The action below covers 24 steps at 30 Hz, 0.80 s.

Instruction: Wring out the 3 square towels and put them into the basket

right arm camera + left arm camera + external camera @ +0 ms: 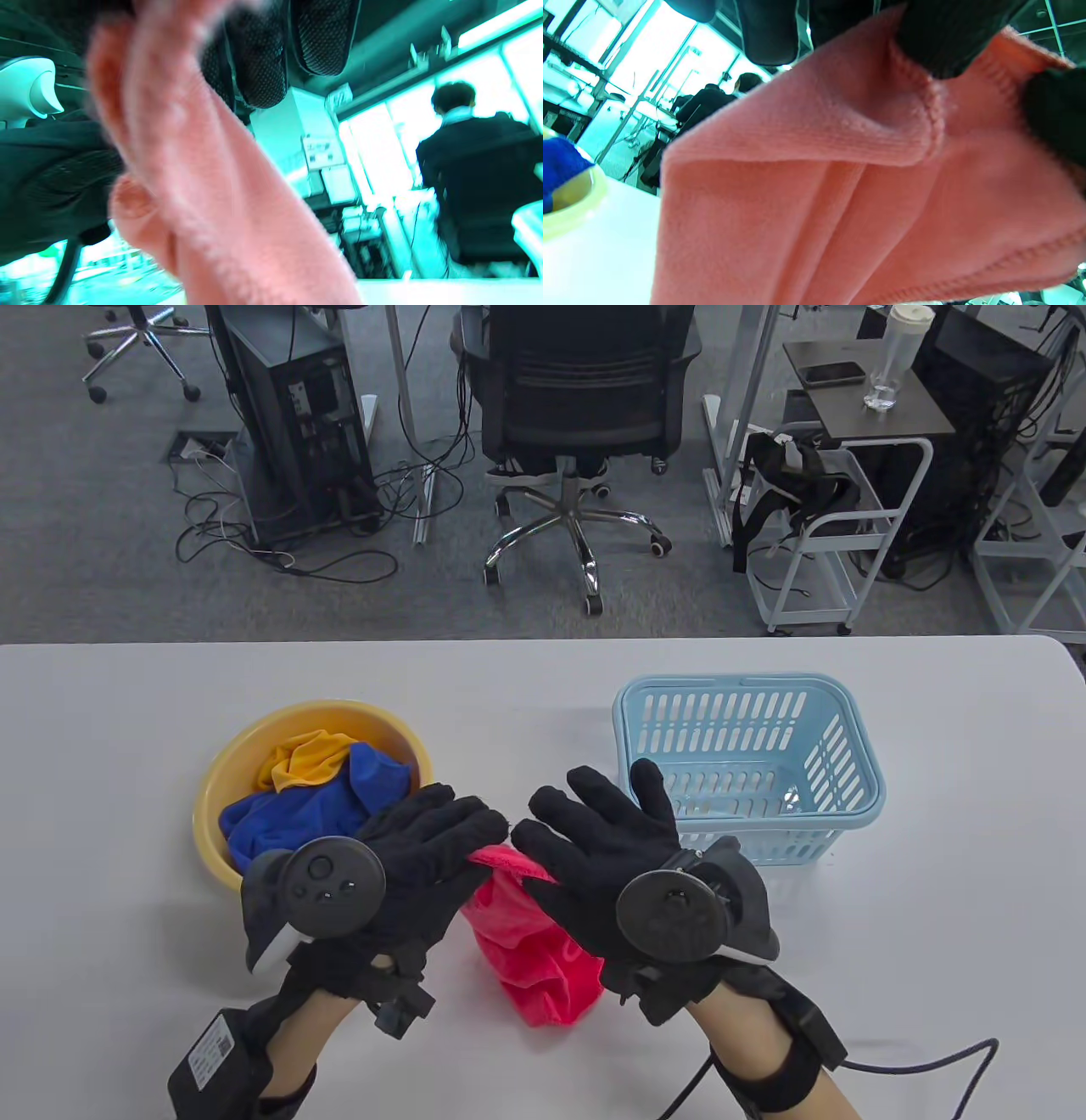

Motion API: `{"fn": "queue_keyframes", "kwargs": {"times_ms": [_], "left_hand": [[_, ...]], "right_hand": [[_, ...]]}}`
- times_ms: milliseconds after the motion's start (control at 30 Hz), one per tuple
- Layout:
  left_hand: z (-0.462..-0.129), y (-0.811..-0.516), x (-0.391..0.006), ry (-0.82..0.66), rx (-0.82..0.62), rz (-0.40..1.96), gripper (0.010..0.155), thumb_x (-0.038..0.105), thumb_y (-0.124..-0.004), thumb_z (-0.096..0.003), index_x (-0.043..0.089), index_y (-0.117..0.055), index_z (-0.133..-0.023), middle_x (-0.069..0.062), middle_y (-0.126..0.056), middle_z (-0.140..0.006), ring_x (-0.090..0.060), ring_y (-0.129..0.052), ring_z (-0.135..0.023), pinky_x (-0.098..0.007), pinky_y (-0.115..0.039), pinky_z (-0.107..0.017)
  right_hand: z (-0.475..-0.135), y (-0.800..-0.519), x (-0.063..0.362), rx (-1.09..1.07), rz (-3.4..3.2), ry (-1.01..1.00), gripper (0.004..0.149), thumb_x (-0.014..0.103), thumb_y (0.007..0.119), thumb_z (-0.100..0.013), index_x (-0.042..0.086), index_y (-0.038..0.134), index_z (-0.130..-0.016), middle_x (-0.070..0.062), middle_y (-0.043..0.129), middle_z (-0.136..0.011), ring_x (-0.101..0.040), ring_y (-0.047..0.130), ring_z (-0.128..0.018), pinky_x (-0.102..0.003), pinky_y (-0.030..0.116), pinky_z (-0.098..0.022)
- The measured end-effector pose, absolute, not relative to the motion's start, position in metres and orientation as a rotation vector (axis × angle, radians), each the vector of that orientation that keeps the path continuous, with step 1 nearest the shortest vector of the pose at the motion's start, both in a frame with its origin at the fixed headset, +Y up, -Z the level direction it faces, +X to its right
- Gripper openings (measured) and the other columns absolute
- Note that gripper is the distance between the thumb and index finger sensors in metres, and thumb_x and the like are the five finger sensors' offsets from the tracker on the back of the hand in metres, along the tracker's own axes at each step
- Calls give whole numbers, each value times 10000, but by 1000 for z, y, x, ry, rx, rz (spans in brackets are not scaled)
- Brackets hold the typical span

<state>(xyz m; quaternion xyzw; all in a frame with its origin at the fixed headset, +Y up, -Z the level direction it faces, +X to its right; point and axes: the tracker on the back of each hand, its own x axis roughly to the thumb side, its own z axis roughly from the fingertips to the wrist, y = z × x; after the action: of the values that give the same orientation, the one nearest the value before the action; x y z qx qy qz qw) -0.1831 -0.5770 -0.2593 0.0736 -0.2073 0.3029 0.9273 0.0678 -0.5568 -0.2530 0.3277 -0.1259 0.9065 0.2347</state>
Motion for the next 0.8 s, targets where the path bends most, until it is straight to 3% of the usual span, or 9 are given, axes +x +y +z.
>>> {"fn": "queue_keyframes", "kwargs": {"times_ms": [200, 333, 400, 467, 533, 567, 667, 733, 800], "left_hand": [[-253, -569, -190, -478, 97, 663, 505, 611, -747, -521, 492, -686, -1008, 144, -706, -1099, -319, -552, -1162, -589, -421, -837], [-256, -566, -199, -521, 13, 673, 494, 601, -764, -520, 485, -708, -997, 132, -690, -1110, -329, -520, -1170, -596, -395, -840], [-256, -564, -206, -482, -12, 695, 493, 579, -708, -553, 503, -635, -1034, 127, -568, -1165, -332, -384, -1192, -581, -319, -854], [-247, -559, -213, -309, 223, 585, 589, 571, -736, -539, 487, -524, -1082, 120, -476, -1193, -330, -288, -1208, -599, -229, -859], [-237, -552, -210, -290, 404, 399, 583, 605, -723, -521, 465, -566, -1064, 140, -559, -1165, -323, -396, -1200, -604, -320, -850], [-233, -552, -204, -310, 400, 357, 559, 627, -706, -515, 455, -626, -1041, 152, -638, -1135, -320, -476, -1187, -601, -380, -843], [-232, -563, -187, -462, 142, 475, 648, 735, -637, -499, 410, -636, -1059, 120, -683, -1123, -321, -518, -1181, -593, -403, -844], [-235, -577, -173, -544, -46, 595, 828, 789, -653, -474, 363, -388, -1132, 84, -492, -1192, -333, -404, -1201, -592, -343, -853], [-236, -588, -166, -524, -27, 579, 897, 792, -671, -472, 370, -233, -1131, 86, -362, -1208, -330, -383, -1204, -589, -342, -854]], "right_hand": [[-255, -560, 66, 1033, 2387, -89, 648, 547, 529, -568, 175, 748, -1051, -68, 599, -1181, -479, 445, -1089, -695, 113, -728], [-261, -564, 68, 1047, 2368, 80, 618, 523, 624, -575, 126, 796, -1016, -97, 626, -1155, -492, 459, -1072, -694, 101, -724], [-264, -562, 69, 1053, 2382, 51, 584, 500, 641, -574, 83, 900, -891, -84, 741, -1078, -469, 559, -1041, -694, 175, -742], [-268, -560, 73, 970, 2332, -102, 568, 517, 646, -575, 91, 986, -737, -48, 879, -957, -426, 718, -968, -683, 313, -750], [-274, -564, 77, 906, 2179, -210, 562, 521, 671, -565, 95, 1031, -636, -34, 952, -872, -400, 817, -897, -670, 432, -730], [-279, -568, 76, 916, 2075, -148, 563, 512, 677, -567, 82, 1033, -636, -44, 950, -873, -406, 824, -885, -668, 438, -725], [-281, -577, 71, 869, 1907, 4, 575, 496, 674, -575, 43, 997, -721, -95, 888, -931, -444, 785, -894, -680, 418, -719], [-276, -577, 66, 889, 1849, 14, 574, 497, 652, -584, 55, 948, -799, -149, 817, -976, -463, 749, -908, -670, 403, -723], [-269, -574, 64, 829, 1896, -64, 574, 492, 654, -579, 53, 930, -826, -172, 800, -988, -479, 739, -909, -675, 404, -722]]}}
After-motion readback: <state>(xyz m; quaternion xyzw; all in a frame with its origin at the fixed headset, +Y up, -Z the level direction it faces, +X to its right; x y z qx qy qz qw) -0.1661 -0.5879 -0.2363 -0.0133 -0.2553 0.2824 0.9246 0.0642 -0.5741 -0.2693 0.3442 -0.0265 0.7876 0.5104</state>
